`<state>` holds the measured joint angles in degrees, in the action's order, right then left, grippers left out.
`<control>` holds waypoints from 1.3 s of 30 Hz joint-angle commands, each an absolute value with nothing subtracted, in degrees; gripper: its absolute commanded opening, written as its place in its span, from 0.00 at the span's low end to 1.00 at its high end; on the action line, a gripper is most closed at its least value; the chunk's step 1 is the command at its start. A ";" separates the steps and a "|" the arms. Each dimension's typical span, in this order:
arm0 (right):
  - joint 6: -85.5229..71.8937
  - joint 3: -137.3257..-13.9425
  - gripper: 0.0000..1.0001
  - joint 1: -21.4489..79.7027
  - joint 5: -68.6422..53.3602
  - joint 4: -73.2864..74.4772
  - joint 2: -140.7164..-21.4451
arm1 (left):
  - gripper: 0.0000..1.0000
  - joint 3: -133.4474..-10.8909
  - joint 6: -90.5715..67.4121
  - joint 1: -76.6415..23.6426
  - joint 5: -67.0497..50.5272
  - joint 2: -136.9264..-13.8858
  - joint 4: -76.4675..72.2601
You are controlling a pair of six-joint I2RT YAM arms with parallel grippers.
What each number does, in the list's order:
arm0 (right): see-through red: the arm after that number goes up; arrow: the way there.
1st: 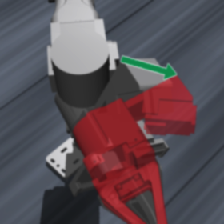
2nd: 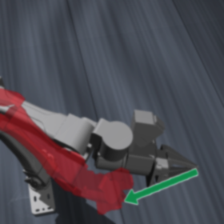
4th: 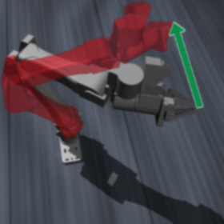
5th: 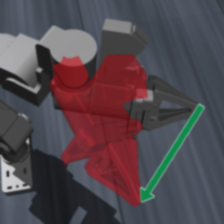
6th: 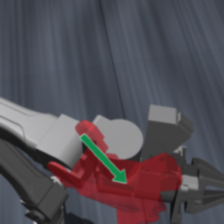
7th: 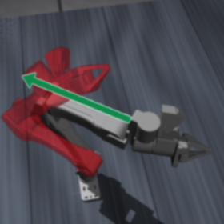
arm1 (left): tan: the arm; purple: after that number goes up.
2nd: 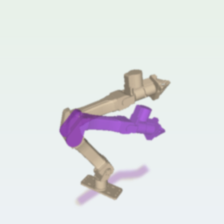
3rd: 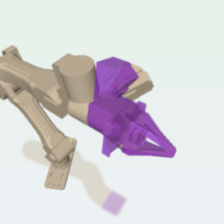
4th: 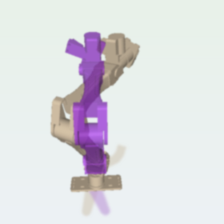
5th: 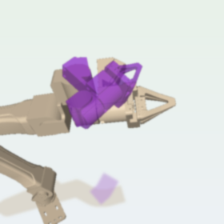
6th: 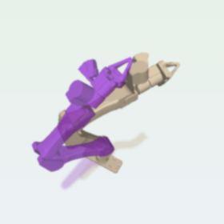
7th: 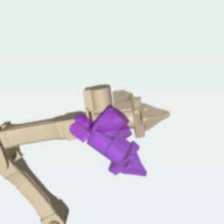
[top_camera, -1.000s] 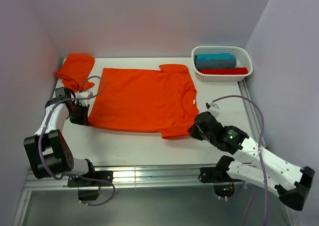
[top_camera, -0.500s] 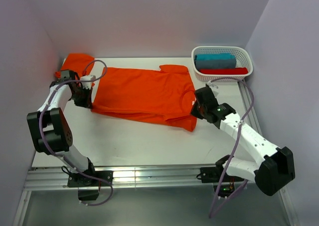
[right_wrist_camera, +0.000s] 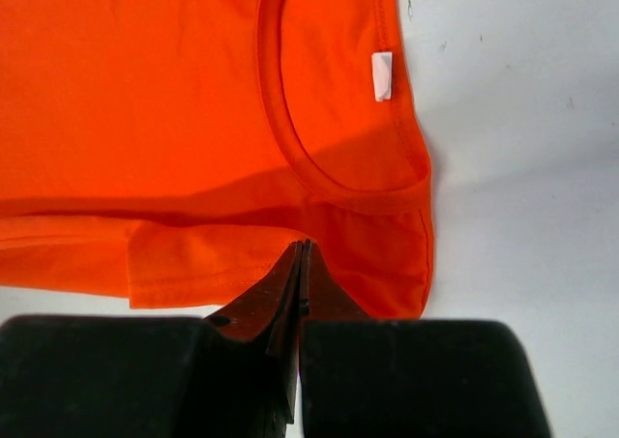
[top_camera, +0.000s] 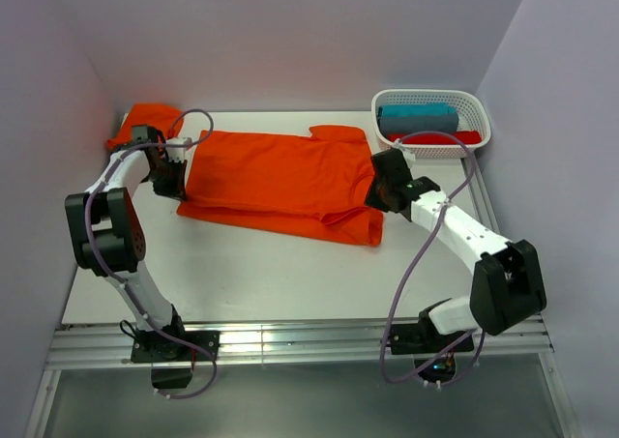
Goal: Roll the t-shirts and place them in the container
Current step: Fold the tshirt
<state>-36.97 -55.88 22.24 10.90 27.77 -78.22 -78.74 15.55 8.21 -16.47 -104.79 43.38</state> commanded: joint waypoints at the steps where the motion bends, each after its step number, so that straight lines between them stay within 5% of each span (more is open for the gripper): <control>1: -35.42 -58.97 0.00 21.45 11.25 25.05 -79.71 | 0.00 -81.56 13.54 8.09 -14.94 -105.99 41.49; 33: -33.49 -65.83 0.00 17.93 11.16 21.36 -92.55 | 0.01 -85.16 9.49 7.47 -12.83 -111.62 38.85; 39: -33.22 -66.88 0.00 17.58 10.90 21.45 -94.04 | 0.18 -85.78 8.79 7.47 -12.74 -112.06 38.41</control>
<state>-34.37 -63.99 18.22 10.39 22.65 -93.36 -83.20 9.65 7.66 -13.43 -111.55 39.90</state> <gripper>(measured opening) 0.007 0.157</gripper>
